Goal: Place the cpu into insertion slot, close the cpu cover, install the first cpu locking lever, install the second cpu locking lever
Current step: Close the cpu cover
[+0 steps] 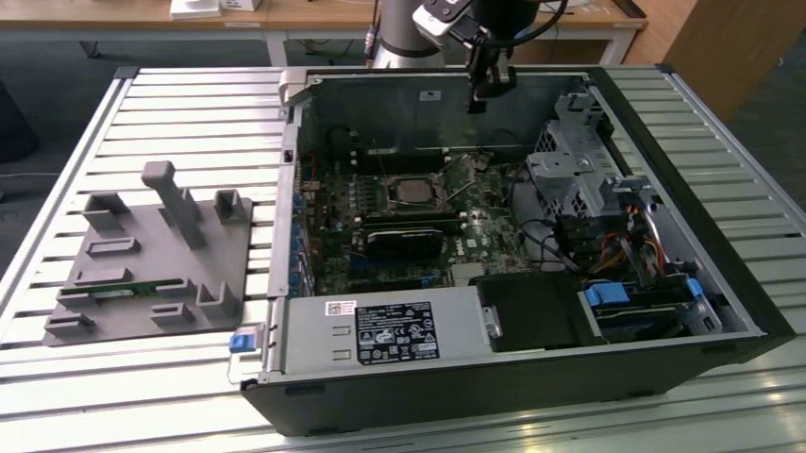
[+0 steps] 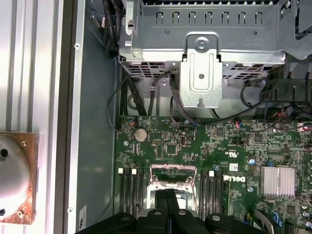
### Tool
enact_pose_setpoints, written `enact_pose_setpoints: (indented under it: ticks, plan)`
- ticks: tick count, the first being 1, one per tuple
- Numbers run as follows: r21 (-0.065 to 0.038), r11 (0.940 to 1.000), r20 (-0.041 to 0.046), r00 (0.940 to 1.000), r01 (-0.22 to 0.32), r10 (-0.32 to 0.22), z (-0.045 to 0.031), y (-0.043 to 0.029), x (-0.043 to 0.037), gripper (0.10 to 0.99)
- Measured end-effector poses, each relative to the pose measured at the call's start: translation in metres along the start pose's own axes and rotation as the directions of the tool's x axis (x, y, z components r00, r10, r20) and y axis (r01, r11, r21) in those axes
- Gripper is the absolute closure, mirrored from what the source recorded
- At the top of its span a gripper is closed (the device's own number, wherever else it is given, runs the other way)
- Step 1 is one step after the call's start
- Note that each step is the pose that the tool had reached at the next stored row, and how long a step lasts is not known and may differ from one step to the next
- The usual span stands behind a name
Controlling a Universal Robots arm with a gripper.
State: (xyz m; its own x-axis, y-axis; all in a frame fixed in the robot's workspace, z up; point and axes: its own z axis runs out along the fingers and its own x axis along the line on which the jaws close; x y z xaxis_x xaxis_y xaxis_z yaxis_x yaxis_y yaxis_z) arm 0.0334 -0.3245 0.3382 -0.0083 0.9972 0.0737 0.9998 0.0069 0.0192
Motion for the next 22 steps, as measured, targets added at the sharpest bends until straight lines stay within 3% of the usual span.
enact_pose_setpoints:
  ticks: [22]
  plan:
    - [0.0,1.0,0.0,1.0,0.0,0.0,-0.0098,0.0002,0.0008,0.98]
